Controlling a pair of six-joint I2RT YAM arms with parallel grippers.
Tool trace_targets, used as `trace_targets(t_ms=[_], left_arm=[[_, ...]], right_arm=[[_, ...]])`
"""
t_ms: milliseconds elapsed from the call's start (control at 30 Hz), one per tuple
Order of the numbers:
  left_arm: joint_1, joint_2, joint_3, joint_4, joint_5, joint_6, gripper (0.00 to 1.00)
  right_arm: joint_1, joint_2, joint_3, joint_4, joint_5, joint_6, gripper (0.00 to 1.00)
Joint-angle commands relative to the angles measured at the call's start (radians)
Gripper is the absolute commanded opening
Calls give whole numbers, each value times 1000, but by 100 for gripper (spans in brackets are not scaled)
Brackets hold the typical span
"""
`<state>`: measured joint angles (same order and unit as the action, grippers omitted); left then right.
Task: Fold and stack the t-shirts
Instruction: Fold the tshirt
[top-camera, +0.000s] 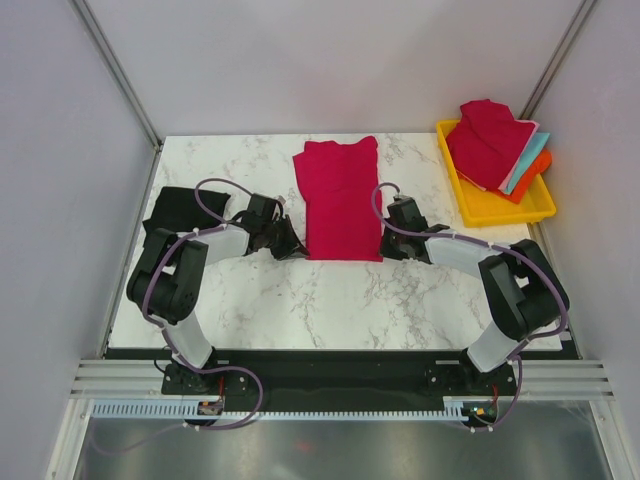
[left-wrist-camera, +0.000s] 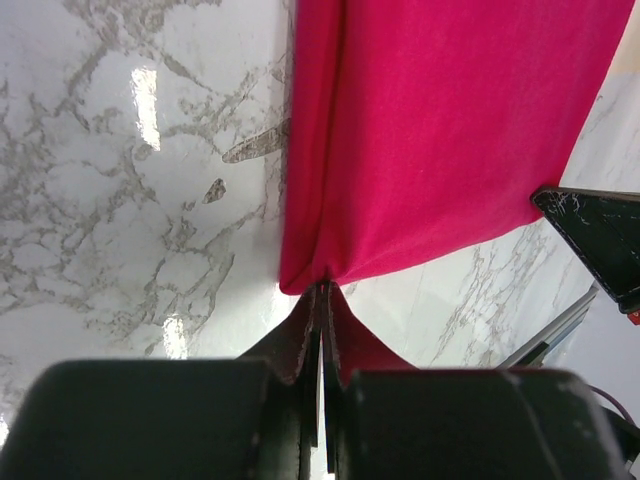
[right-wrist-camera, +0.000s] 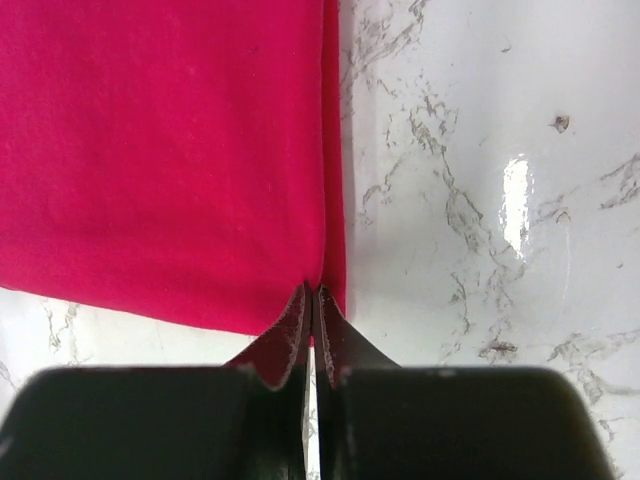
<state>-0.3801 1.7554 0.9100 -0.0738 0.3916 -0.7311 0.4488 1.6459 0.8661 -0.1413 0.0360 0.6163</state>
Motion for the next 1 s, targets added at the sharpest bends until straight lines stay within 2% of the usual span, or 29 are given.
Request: trace_targets(t_ms=[0,300,667,700,733,833,967], left_arm=[[-3,-13,26,6,-22,35,2],[-6,-134,-25,-3,22,29,2],[-28,-192,-62,-26,-10,16,2],[-31,-195,-65,-27,-13,19,5],[-34,-197,-65,-38,-32,22,25],[-36,-174,-57,-43,-51,35,45],[-34,-123,-25,-37,-85,56,49]], right_arm=[[-2,-14,-1,8,-10,0,0],[-2,-178,-39,5,-33,-3,0],[-2,-212,-50,3,-96,2,0],[-2,-209,-50,2,-94,2,0],[-2,-205,-50,0,-91,0,0],[-2,-181,-44,-1,-88,-1,0],[-2,-155,-36,-4,-84,-6,0]])
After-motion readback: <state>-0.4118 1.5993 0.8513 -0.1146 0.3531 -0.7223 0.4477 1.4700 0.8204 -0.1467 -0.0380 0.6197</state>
